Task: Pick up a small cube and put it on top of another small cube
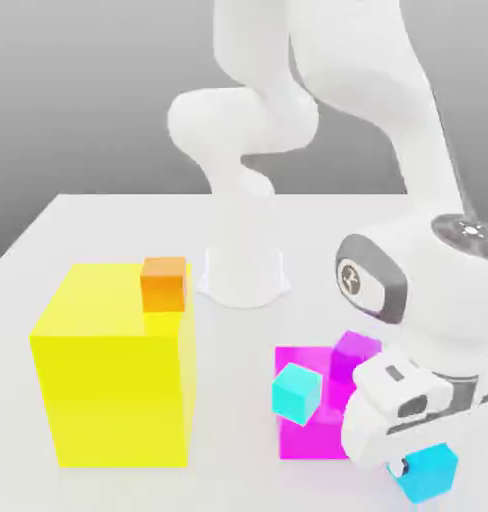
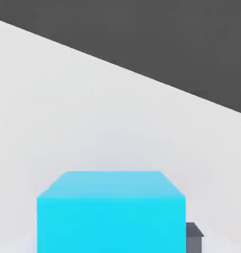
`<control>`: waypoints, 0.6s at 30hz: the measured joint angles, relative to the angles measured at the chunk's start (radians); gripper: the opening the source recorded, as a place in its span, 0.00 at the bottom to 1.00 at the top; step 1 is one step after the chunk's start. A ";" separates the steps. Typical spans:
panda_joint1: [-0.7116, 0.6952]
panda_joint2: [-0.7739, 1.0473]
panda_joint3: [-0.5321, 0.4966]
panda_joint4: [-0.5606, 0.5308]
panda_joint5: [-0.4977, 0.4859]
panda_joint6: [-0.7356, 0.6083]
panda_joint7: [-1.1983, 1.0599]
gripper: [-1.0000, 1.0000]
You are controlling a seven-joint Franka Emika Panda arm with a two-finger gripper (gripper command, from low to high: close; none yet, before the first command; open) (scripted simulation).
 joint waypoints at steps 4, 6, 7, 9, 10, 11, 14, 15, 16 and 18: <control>-0.016 -0.138 0.022 -0.080 0.019 -0.062 -0.069 0.00; -0.021 -0.209 0.031 -0.123 0.040 -0.089 -0.114 0.00; -0.020 -0.245 0.034 -0.145 0.054 -0.102 -0.140 0.00; -0.005 -0.318 0.025 -0.189 0.088 -0.127 -0.195 0.00; 0.001 -0.355 0.022 -0.211 0.106 -0.140 -0.223 0.00; 0.007 -0.392 0.018 -0.233 0.126 -0.153 -0.252 0.00; 0.035 -0.502 -0.003 -0.298 0.184 -0.193 -0.340 0.00; 0.046 -0.539 -0.011 -0.320 0.204 -0.206 -0.369 0.00; 0.058 -0.576 -0.020 -0.342 0.224 -0.219 -0.399 0.00; 0.084 -0.650 -0.040 -0.385 0.263 -0.248 -0.458 0.00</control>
